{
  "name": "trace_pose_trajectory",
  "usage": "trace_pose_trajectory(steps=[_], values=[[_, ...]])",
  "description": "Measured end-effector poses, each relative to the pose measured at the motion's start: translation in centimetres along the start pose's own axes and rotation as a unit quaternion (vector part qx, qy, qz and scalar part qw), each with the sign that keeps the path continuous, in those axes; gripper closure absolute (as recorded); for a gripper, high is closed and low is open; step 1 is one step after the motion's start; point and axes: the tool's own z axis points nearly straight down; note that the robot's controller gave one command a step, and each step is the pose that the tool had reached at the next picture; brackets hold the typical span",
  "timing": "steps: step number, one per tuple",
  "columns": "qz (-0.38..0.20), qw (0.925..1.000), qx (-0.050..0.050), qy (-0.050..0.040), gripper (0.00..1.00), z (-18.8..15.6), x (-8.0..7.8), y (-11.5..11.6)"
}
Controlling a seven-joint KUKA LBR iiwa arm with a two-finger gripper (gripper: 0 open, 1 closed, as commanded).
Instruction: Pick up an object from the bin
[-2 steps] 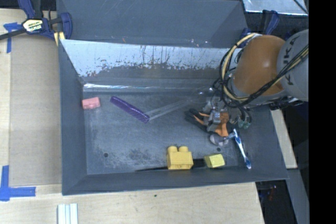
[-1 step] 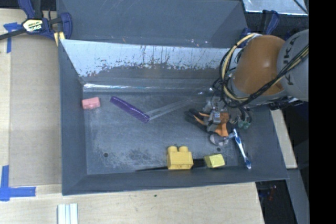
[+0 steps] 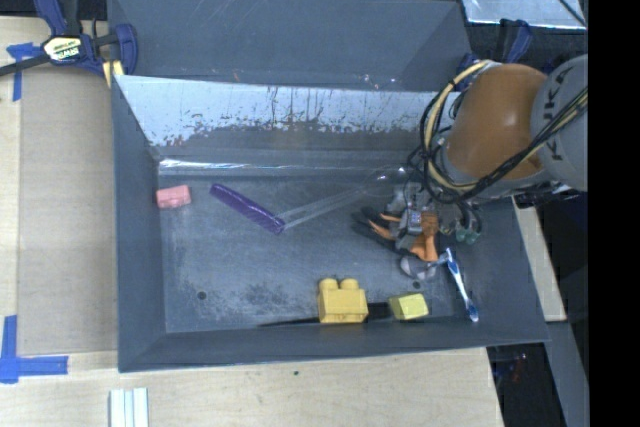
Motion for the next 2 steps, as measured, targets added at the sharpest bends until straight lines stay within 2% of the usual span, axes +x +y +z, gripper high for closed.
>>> trace_pose_trajectory(steps=[2], values=[[0.000,1.0000,0.000,-0.0016,1.00,-2.6,-0.1,0.0]])
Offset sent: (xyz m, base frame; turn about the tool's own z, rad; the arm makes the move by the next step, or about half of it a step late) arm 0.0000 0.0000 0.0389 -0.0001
